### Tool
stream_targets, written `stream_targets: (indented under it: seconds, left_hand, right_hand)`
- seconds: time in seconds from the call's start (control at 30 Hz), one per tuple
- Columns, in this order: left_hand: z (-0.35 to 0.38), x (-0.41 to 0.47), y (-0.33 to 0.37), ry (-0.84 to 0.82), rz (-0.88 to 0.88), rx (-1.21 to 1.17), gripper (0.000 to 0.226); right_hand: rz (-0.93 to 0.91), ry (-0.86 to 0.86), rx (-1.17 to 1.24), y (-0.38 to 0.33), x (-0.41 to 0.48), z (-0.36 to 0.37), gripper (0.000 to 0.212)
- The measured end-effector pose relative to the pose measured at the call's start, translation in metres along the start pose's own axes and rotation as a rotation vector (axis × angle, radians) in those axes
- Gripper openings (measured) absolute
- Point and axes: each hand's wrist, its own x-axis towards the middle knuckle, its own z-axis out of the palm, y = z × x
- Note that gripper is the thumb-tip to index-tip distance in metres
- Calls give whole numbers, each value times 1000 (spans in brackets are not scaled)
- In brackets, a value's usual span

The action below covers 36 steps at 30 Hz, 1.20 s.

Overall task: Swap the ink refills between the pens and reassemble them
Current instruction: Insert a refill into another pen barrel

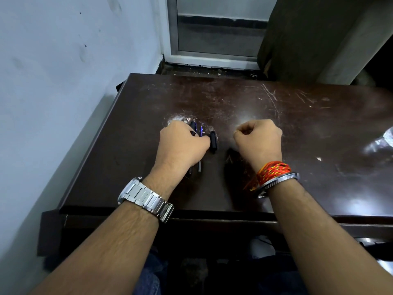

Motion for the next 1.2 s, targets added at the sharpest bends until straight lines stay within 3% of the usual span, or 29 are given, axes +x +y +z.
stream_targets:
  seconds: [0.27, 0.4, 0.6, 0.8, 1.03, 1.2]
  left_hand:
    - [1, 6, -6, -20, -18, -330, 18]
    - [2, 7, -9, 24, 19, -334, 14]
    - [-3, 12, -14, 83, -2, -311, 12]
    - [-5, 12, -14, 115, 5, -301, 18]
    - [-4, 9, -13, 120, 5, -283, 24]
    - [-5, 10, -14, 111, 10, -263, 24]
  right_hand:
    - [124, 21, 101, 8, 10, -11, 8]
    - [158, 6, 131, 8, 10, -11, 10]
    - [54, -32, 46, 1, 4, -5, 11]
    - [139, 2, -111, 16, 13, -36, 14]
    - [266, -136, -213, 25, 19, -46, 16]
    - [257, -210, -245, 25, 19, -46, 20]
